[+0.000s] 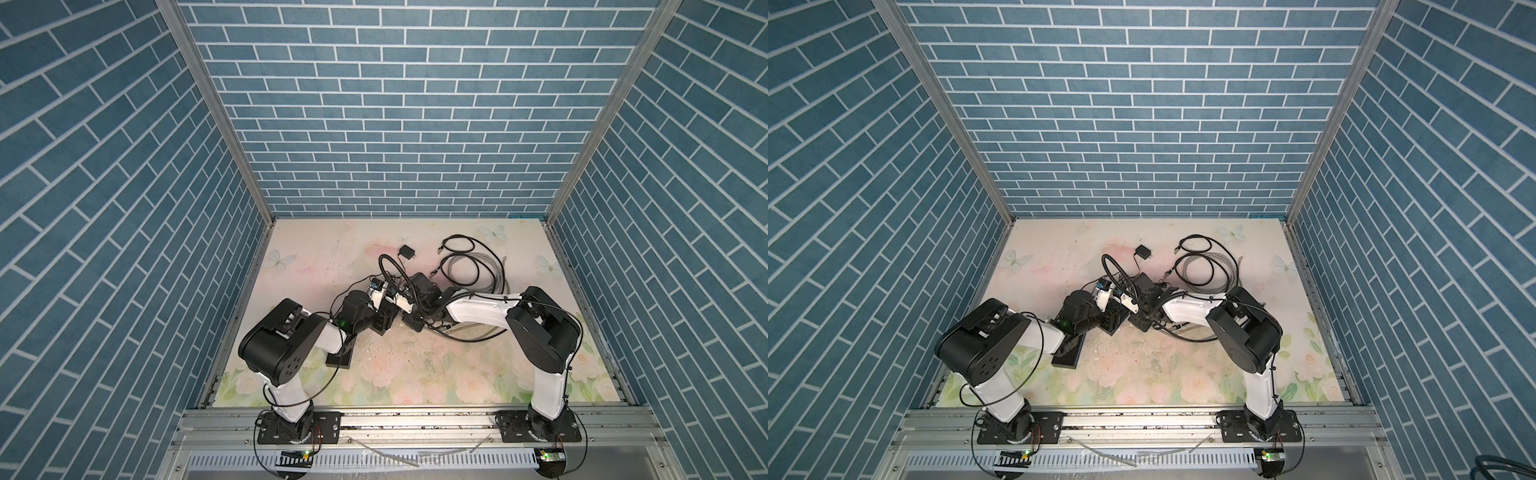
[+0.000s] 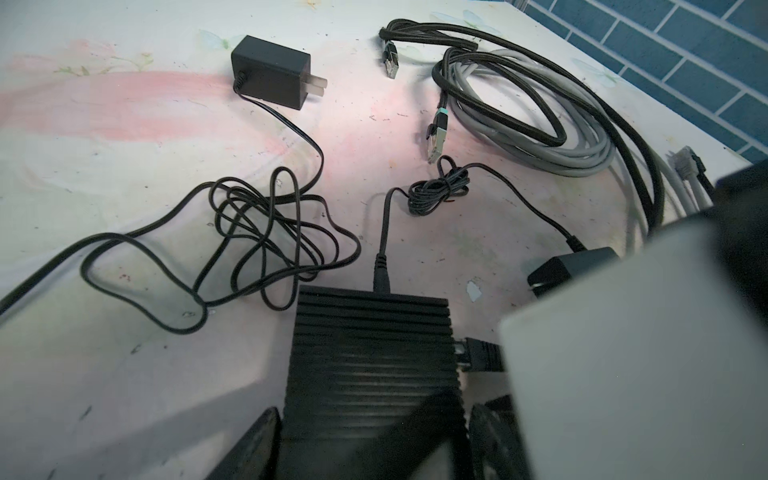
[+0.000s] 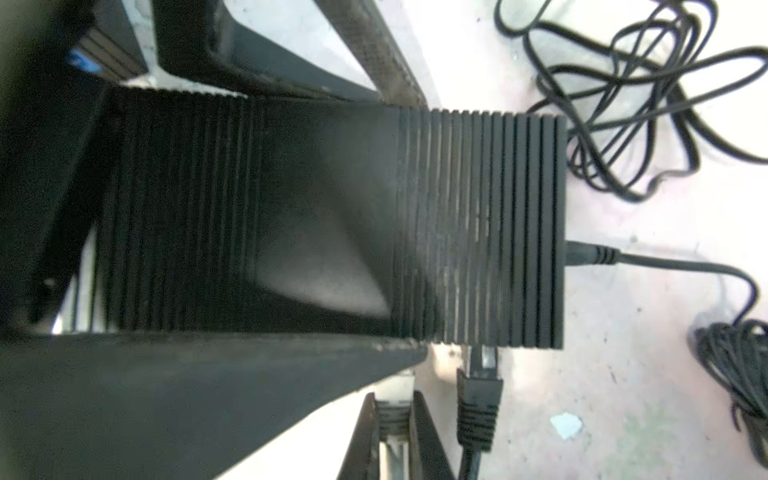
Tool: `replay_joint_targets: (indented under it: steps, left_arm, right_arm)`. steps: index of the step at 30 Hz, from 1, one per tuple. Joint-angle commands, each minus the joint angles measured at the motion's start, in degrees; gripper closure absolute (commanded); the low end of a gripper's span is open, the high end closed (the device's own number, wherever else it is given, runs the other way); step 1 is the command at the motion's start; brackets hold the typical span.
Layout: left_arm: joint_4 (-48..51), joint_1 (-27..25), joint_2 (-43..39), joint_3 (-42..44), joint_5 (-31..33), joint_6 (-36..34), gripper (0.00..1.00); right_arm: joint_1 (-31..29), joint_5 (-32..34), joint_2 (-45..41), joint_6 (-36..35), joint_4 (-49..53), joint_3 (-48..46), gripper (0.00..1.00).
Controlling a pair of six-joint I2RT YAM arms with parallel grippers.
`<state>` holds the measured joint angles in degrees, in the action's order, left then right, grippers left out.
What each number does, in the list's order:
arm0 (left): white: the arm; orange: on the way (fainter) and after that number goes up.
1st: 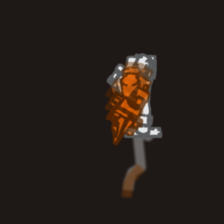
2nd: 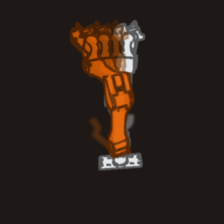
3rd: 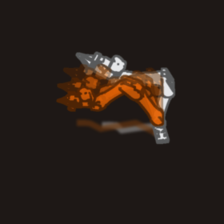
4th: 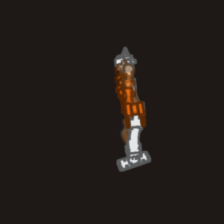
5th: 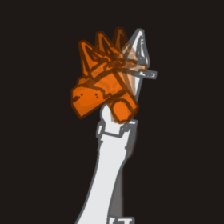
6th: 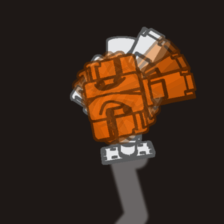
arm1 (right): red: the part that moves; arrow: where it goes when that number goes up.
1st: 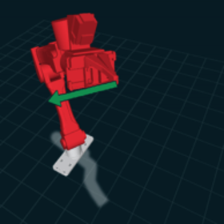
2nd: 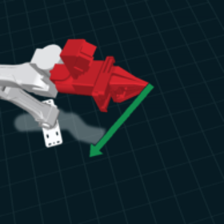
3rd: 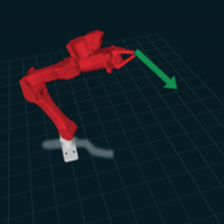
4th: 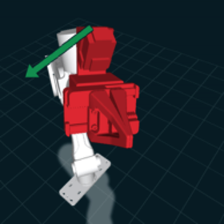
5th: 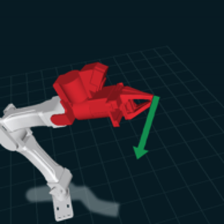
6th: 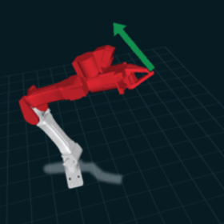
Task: Insert the plug into the switch port
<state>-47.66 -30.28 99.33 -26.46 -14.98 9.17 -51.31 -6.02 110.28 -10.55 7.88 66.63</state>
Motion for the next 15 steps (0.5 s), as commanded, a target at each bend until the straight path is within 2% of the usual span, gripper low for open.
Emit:
replay_joint_targets:
  steps: [1,8,15]
  left_arm:
    - [4.57,-5.90,1.21,-0.19,-20.59,0.80,0.30]
    - [5.13,-6.81,2.49,-1.90,-23.00,1.10,0.30]
    - [5.07,-6.94,3.28,-2.61,-25.93,1.47,0.30]
  right_arm:
    - [-1.34,-7.64,2.02,-1.54,-30.41,8.07,1.00]
    - [-1.47,-9.42,3.43,-0.79,-38.40,7.18,1.00]
    - [-1.41,-8.44,2.19,-0.79,-43.13,6.13,1.00]
